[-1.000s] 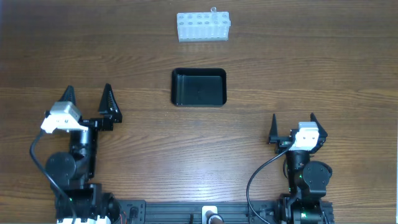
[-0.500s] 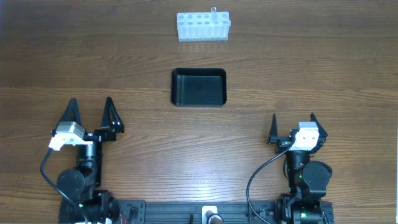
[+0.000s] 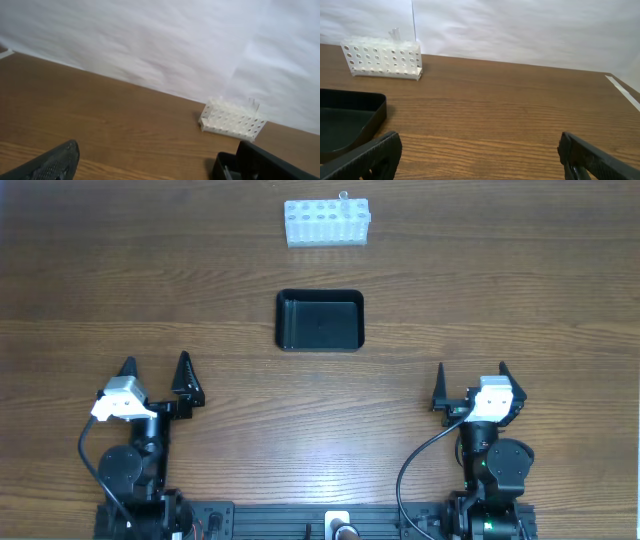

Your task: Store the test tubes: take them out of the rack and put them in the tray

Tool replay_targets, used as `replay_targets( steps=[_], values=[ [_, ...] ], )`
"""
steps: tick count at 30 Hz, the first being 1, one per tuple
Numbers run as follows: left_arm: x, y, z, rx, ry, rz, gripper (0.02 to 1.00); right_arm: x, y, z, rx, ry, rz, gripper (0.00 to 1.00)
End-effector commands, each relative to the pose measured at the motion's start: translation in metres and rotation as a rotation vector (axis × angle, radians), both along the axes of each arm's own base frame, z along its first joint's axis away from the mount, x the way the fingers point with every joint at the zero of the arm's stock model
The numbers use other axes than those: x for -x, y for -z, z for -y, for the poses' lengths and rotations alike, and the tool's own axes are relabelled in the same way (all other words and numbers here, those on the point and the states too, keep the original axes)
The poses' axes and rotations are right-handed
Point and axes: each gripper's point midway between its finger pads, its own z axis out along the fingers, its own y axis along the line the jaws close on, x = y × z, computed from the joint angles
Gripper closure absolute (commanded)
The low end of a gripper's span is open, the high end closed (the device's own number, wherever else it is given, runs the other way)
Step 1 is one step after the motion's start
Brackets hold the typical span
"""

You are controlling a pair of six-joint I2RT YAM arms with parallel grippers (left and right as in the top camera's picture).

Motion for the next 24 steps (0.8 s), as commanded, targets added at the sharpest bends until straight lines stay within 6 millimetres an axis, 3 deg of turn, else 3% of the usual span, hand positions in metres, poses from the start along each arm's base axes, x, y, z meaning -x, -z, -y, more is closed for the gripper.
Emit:
replay_targets(
  steps=[1, 7, 24],
  values=[
    [0.001, 0.010, 0.000, 0.001, 0.004, -0.037, 0.020, 0.000, 0.002, -0.003, -0.003, -0.015, 0.004, 0.007],
    [0.001, 0.024, 0.000, -0.081, 0.007, -0.094, 0.020, 0.000, 0.002, -0.003, -0.003, -0.015, 0.004, 0.009],
    [0.001, 0.024, -0.001, -0.178, 0.000, -0.096, 0.020, 0.000, 0.002, -0.003, -0.003, -0.015, 0.004, 0.007]
  ],
)
